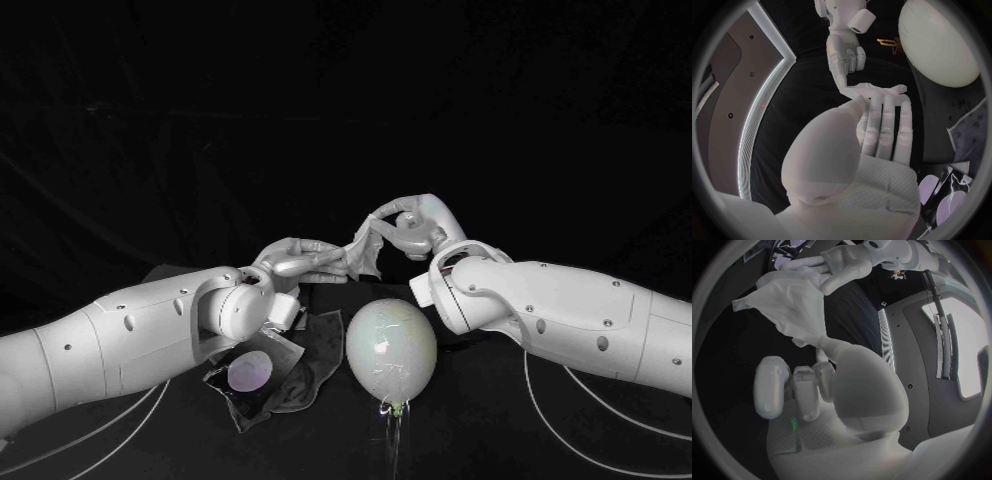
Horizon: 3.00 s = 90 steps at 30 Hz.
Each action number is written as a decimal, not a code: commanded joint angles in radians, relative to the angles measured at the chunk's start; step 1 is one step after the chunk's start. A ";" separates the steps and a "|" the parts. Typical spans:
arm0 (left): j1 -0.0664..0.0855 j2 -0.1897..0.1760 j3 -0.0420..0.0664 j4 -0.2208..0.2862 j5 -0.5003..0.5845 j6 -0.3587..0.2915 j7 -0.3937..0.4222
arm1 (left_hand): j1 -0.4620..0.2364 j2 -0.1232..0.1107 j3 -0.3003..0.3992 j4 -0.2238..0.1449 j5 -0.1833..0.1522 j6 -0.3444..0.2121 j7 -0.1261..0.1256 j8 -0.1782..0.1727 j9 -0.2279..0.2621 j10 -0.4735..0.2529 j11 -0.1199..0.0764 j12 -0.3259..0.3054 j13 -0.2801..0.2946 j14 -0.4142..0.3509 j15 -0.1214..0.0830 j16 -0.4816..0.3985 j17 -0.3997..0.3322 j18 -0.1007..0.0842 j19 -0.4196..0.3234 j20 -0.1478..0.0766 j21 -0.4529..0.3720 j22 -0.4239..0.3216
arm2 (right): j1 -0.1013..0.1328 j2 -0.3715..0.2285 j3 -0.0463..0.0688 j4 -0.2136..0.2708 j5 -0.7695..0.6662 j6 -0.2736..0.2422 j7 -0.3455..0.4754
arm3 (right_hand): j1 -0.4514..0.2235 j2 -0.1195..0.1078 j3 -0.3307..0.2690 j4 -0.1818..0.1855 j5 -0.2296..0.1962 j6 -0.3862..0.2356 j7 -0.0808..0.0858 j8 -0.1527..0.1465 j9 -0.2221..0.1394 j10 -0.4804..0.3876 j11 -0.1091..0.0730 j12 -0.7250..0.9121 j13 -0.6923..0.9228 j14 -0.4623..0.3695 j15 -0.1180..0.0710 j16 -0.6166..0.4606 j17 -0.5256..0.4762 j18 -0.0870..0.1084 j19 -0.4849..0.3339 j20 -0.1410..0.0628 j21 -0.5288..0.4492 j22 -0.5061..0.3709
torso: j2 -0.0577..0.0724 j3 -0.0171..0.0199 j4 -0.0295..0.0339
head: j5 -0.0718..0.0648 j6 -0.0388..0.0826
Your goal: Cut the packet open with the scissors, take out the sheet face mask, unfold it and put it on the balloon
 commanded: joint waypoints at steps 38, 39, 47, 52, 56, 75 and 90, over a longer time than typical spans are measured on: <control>-0.004 -0.031 0.006 0.037 -0.034 0.033 0.060 | -0.106 0.050 0.114 -0.130 0.002 -0.100 0.021 0.072 0.209 -0.345 0.051 0.335 0.187 -0.428 0.058 0.420 0.226 -0.038 -0.078 -0.005 0.055 0.042 | 0.001 -0.008 0.001 -0.047 -0.031 0.057 -0.033 | 0.000 0.011 0.007 -0.002 0.003 0.004 -0.001 0.021 0.063 0.038 -0.009 0.001 0.139 0.106 -0.009 0.004 0.263 -0.016 0.002 -0.001 0.001 0.196 | 0.000 0.0002 0.0003 | -0.005 -0.006; -0.004 -0.031 0.006 0.037 -0.037 0.033 0.059 | -0.108 0.050 0.116 -0.131 0.002 -0.101 0.021 0.072 0.210 -0.350 0.051 0.341 0.189 -0.433 0.058 0.428 0.228 -0.038 -0.080 -0.005 0.057 0.043 | 0.001 -0.008 0.001 -0.048 -0.032 0.060 -0.034 | 0.000 0.011 0.007 -0.002 0.003 0.004 -0.001 0.021 0.063 0.038 -0.009 0.001 0.139 0.106 -0.009 0.004 0.263 -0.016 0.002 -0.001 0.001 0.196 | 0.000 0.0001 0.0002 | -0.005 -0.006; -0.004 -0.029 0.007 0.039 -0.050 0.007 0.068 | -0.124 0.054 0.131 -0.140 0.003 -0.102 0.010 0.071 0.218 -0.466 0.091 0.416 0.228 -0.599 0.096 0.518 0.272 -0.064 -0.136 -0.001 0.048 0.046 | 0.002 -0.008 0.001 -0.041 -0.038 0.079 -0.040 | -0.001 0.011 0.007 -0.003 0.003 0.003 -0.001 0.021 0.063 0.038 -0.009 0.001 0.139 0.106 -0.009 0.004 0.263 -0.016 0.002 -0.001 0.001 0.196 | 0.000 0.0002 -0.0002 | -0.005 -0.007; -0.004 -0.028 0.007 0.041 -0.046 -0.001 0.086 | -0.132 0.057 0.150 -0.140 0.003 -0.109 0.026 0.069 0.222 -0.562 0.113 0.422 0.230 -0.676 0.114 0.562 0.288 -0.073 -0.156 -0.002 0.047 0.049 | 0.002 -0.007 0.001 -0.041 -0.047 0.087 -0.048 | -0.001 0.011 0.007 -0.003 0.003 0.003 -0.001 0.021 0.063 0.038 -0.009 0.001 0.139 0.106 -0.009 0.004 0.263 -0.016 0.002 -0.001 0.001 0.196 | -0.001 0.0005 0.0000 | -0.006 -0.007; -0.004 -0.028 0.007 0.043 -0.026 0.013 0.107 | -0.137 0.056 0.179 -0.138 0.003 -0.123 0.037 0.071 0.234 -0.482 0.085 0.411 0.197 -0.633 0.093 0.581 0.270 -0.075 -0.159 -0.003 0.053 0.054 | 0.003 -0.002 0.000 -0.051 -0.056 0.099 -0.065 | -0.003 0.011 0.010 -0.004 0.003 0.001 -0.001 0.022 0.064 0.034 -0.009 -0.005 0.134 0.106 -0.009 0.004 0.263 -0.013 -0.004 -0.001 -0.011 0.192 | -0.001 0.0008 -0.0004 | -0.005 -0.006; -0.004 -0.031 0.007 0.049 0.056 0.019 0.165 | -0.171 0.042 0.286 -0.116 0.002 -0.172 0.043 0.083 0.383 -0.209 0.056 0.109 -0.049 -0.401 0.056 0.440 0.035 -0.044 -0.147 -0.012 0.118 0.096 | 0.004 0.055 -0.005 -0.155 -0.101 0.147 -0.127 | -0.025 0.008 0.029 -0.012 0.002 -0.022 0.005 0.027 0.067 0.003 -0.004 -0.060 0.094 0.106 -0.005 0.004 0.263 0.000 -0.037 0.002 -0.074 0.174 | 0.000 -0.0003 0.0010 | -0.007 -0.004; -0.003 -0.029 0.007 0.049 0.080 -0.048 0.151 | -0.172 0.044 0.307 -0.117 0.003 -0.209 0.055 0.106 0.479 -0.077 0.055 -0.111 -0.102 -0.125 0.037 0.142 -0.141 0.012 -0.046 -0.035 0.196 0.125 | 0.004 0.045 -0.007 -0.151 -0.059 0.210 -0.100 | -0.099 -0.092 -0.045 0.005 0.001 -0.237 0.100 -0.119 0.000 -0.345 0.082 -0.525 -0.243 -0.030 0.069 -0.155 0.016 0.066 -0.296 0.053 -0.524 0.036 | 0.000 0.0005 0.0001 | -0.004 -0.002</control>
